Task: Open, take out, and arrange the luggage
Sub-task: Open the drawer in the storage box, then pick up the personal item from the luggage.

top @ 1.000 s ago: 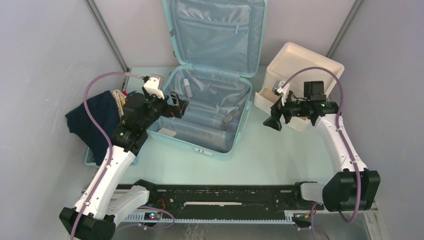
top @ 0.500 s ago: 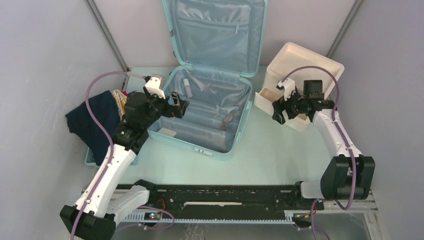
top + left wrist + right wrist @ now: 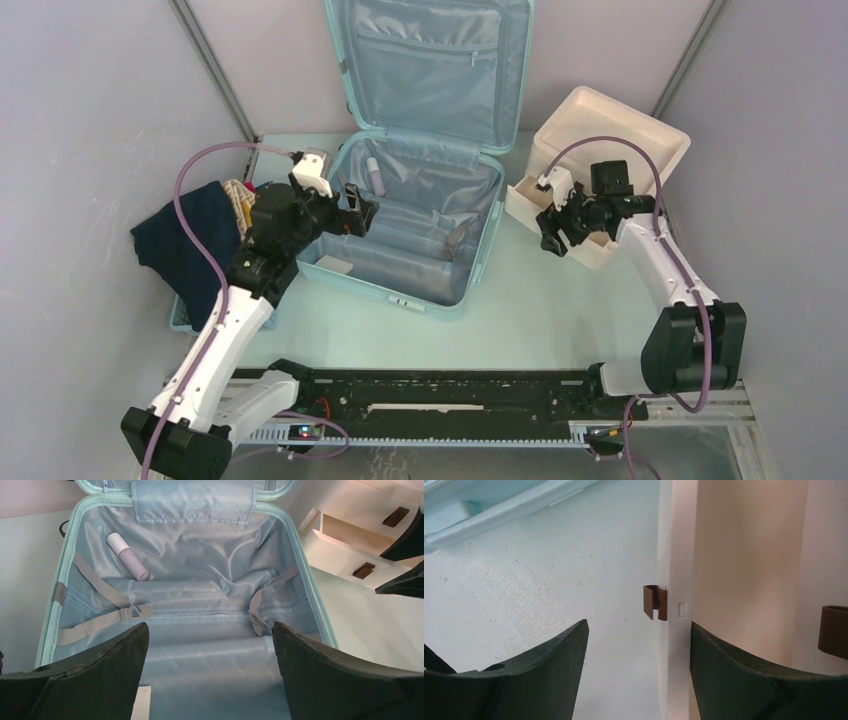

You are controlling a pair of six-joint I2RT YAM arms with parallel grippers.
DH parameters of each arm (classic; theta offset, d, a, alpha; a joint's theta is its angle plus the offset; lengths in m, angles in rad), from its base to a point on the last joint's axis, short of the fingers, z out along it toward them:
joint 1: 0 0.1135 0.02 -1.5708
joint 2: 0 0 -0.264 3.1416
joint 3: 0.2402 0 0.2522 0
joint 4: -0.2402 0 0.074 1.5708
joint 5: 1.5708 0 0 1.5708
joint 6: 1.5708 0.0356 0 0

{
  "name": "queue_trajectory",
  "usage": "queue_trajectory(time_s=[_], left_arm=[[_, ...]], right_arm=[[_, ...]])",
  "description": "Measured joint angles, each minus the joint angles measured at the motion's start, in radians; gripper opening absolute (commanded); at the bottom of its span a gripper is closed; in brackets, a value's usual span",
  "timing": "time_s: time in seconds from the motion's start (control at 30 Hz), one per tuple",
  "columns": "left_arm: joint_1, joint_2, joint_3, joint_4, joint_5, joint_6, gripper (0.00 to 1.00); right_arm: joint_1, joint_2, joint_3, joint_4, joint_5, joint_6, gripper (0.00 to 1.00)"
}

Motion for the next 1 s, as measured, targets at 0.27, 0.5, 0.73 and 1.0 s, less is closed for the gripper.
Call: queue_trajectory(time_s=[0.27,0.5,0.73,1.0], left_arm=[[0.0,0.1,0.0,0.01,0.018,0.004,0.95],[0.001,0.355,0.065,-0.028,-0.018,-0.078,0.93],[0.019,0.654,0.332,-0.063,-0.163,-0.126,0.77],[0.085,1.004,0.638,-0.11,-0.214,-0.137,0.64]], right_arm=[[-0.002,-0.118,-0.001,-0.023,-0.027,0.012,0.88],[0.01,-0.275,-0.017,-0.017,-0.113,0.013,0.88],[0.093,-0.281,-0.05,-0.015,-0.11,0.013,0.88],[0.099,-0.263,-0.051,0.0,-0.072,0.012,0.89]])
